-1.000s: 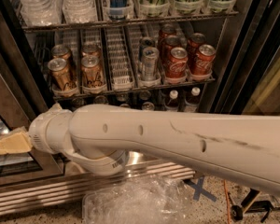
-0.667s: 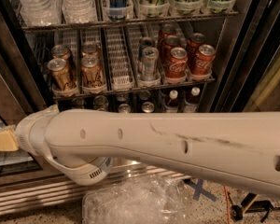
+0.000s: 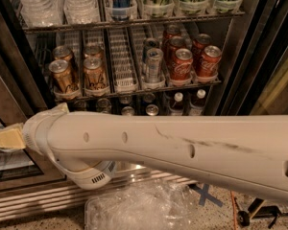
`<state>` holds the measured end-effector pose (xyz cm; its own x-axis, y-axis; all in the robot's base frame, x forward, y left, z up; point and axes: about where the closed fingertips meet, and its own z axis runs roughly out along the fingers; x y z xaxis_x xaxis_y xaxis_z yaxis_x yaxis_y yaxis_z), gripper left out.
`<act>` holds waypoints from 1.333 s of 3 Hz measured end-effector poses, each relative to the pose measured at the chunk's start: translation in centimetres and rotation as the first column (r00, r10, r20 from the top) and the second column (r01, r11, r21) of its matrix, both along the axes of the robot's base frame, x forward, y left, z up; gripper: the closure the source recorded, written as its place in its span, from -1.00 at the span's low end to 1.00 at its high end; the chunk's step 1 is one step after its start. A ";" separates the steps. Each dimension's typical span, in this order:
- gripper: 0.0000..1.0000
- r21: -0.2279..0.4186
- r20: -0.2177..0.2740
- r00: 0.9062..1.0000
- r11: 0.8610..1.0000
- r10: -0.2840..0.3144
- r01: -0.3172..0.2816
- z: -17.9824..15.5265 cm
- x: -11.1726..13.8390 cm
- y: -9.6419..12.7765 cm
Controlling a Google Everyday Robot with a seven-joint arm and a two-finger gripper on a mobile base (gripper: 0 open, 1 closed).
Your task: Pick orange can from middle shelf of fridge
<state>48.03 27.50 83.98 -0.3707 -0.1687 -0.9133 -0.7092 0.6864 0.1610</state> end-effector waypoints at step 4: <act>-1.00 0.083 -0.105 0.937 0.936 -0.334 0.343 -7.8 1.7 0.1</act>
Offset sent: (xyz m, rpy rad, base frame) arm 0.0576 -0.0180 -0.0734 0.1834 0.0672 -0.3809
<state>49.77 27.60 76.21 -0.4694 0.0696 -0.8802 -0.4173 0.8610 0.2906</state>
